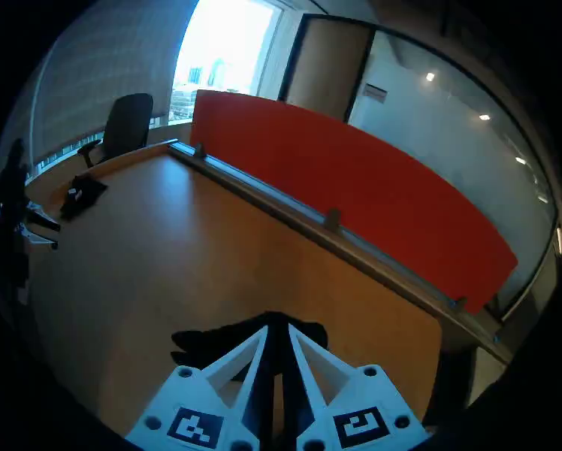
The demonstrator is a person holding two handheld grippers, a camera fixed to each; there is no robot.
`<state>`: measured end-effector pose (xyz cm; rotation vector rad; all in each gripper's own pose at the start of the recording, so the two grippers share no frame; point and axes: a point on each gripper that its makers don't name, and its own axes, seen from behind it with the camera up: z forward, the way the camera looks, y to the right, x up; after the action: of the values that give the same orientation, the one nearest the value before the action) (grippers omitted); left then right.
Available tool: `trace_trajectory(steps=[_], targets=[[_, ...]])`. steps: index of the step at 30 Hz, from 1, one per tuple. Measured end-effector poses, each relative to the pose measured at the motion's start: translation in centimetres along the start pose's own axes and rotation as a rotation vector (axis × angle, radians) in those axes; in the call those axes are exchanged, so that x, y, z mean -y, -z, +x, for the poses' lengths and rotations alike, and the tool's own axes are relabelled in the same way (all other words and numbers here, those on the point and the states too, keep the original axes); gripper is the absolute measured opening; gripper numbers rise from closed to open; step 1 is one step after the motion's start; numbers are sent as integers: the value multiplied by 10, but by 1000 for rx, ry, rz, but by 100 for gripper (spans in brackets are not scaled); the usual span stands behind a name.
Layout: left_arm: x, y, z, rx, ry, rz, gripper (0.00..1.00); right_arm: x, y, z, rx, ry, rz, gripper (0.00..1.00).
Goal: Fold towel
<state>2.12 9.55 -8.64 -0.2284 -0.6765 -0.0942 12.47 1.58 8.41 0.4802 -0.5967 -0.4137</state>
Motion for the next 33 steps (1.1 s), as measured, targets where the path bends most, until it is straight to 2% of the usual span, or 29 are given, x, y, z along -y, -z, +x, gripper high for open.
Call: trace_trajectory(steps=[15, 24, 33], targets=[[0, -3, 2, 14, -15, 14, 93, -60, 23, -36, 32, -44, -76, 6], [-5, -4, 3, 23, -28, 15, 93, -95, 37, -58, 57, -57, -121, 6], [-15, -8, 2, 29, -28, 6, 93, -112, 46, -82, 89, -74, -143, 6]])
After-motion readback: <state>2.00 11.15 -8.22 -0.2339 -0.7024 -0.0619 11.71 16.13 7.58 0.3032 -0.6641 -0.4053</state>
